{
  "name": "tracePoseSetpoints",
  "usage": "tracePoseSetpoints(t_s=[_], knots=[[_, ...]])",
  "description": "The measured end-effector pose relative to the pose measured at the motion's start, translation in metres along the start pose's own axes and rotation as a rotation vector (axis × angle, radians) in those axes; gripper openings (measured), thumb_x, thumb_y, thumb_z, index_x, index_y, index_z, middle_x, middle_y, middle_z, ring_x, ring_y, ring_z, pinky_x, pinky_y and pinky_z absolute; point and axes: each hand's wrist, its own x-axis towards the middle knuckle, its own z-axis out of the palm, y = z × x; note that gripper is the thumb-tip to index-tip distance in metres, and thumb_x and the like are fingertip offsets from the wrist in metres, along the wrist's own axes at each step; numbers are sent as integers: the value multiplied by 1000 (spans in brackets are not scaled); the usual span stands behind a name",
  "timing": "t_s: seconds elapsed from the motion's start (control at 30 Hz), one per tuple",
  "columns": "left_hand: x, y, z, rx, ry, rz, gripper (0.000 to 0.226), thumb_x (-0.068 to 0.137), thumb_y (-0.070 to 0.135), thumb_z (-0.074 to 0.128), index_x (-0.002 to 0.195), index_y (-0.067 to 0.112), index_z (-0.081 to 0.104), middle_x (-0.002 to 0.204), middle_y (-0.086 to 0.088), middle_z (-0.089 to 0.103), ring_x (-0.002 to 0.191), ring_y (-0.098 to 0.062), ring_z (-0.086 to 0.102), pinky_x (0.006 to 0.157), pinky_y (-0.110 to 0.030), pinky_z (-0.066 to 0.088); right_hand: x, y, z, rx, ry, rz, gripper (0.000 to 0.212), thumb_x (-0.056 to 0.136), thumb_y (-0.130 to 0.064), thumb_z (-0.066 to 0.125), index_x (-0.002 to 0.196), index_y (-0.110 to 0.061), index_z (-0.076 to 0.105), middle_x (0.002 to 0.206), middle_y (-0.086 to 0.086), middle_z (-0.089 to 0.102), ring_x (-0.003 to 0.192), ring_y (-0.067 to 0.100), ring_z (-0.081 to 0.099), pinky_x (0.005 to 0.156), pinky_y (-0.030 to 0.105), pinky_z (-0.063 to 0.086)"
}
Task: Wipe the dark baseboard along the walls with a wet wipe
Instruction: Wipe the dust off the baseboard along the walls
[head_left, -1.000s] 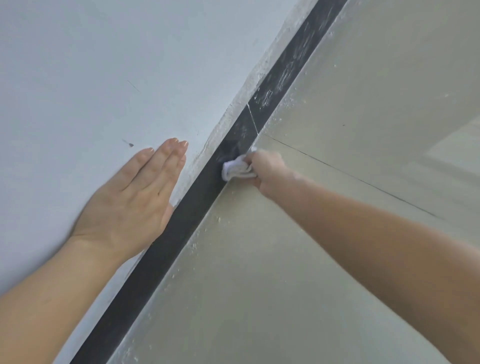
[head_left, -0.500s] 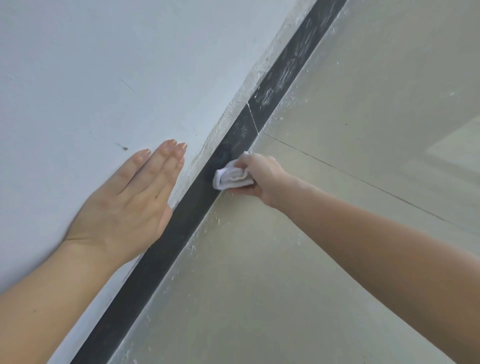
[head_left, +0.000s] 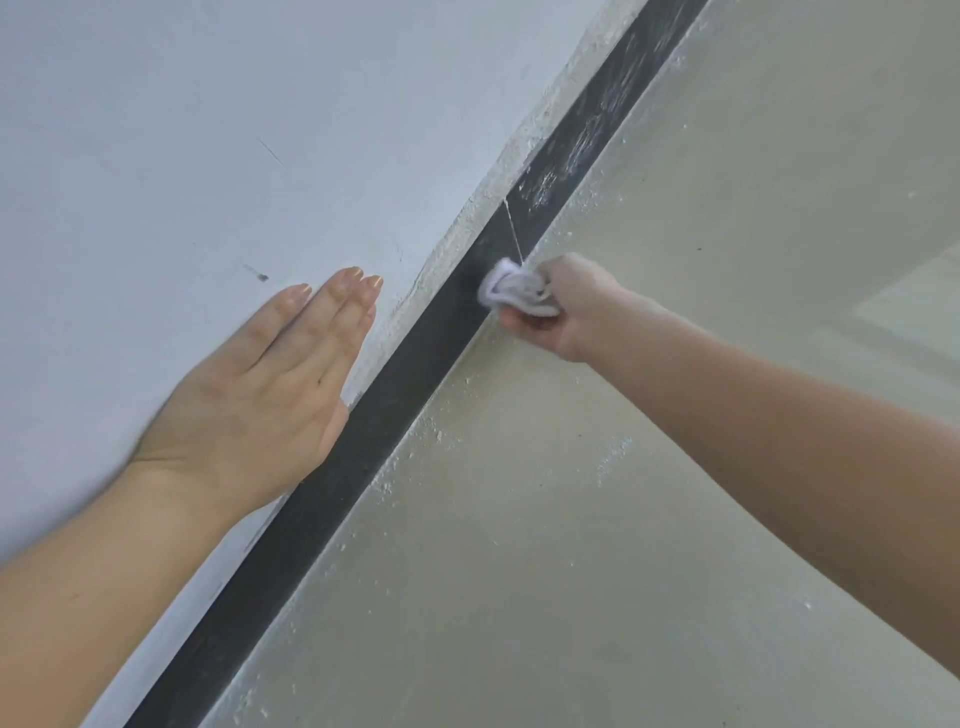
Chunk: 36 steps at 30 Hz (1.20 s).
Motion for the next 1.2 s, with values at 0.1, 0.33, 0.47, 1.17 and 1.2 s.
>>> tracePoseSetpoints(t_s=[0.1, 0.33, 0.47, 1.17, 1.2], knots=[[-2, 0, -5, -10, -53, 22, 59, 96, 21, 12, 147, -9, 11, 157, -18, 10, 146, -30, 11, 119, -41, 1, -24, -3, 24, -179, -118, 48, 28, 99, -13, 42, 78, -2, 57, 67, 10, 62, 45, 14, 58, 41, 21, 51], [1, 4, -26, -182, -231, 20, 62, 91, 29, -6, 141, -3, -28, 149, -11, -34, 140, -24, -30, 102, -37, -31, -24, -47, 6, 75, 121, -173, 36, 100, -5, 38, 73, -8, 62, 63, 7, 63, 33, 14, 57, 36, 17, 46], [3, 0, -25, -441, -27, -138, 69, 87, 31, 7, 143, -2, 29, 154, -11, 24, 145, -22, 19, 115, -33, -6, -37, -23, 8, -20, 126, -47, 25, 96, -3, 39, 78, -3, 56, 70, 10, 58, 42, 17, 55, 43, 20, 49], [122, -56, -59, -315, -143, -4, 64, 95, 20, 13, 141, -12, -19, 154, -23, -19, 143, -32, -17, 107, -41, -21, -106, -136, 24, -695, 231, -182, 17, 91, -2, 43, 84, -4, 57, 73, 11, 61, 54, 19, 57, 56, 26, 54], [121, -58, -60, -312, -154, 17, 64, 96, 21, 13, 141, -12, -18, 153, -25, -20, 143, -34, -17, 106, -42, -22, -112, -141, 29, -749, 224, -180, 16, 91, -2, 42, 86, -4, 56, 77, 12, 61, 59, 22, 57, 60, 27, 55]])
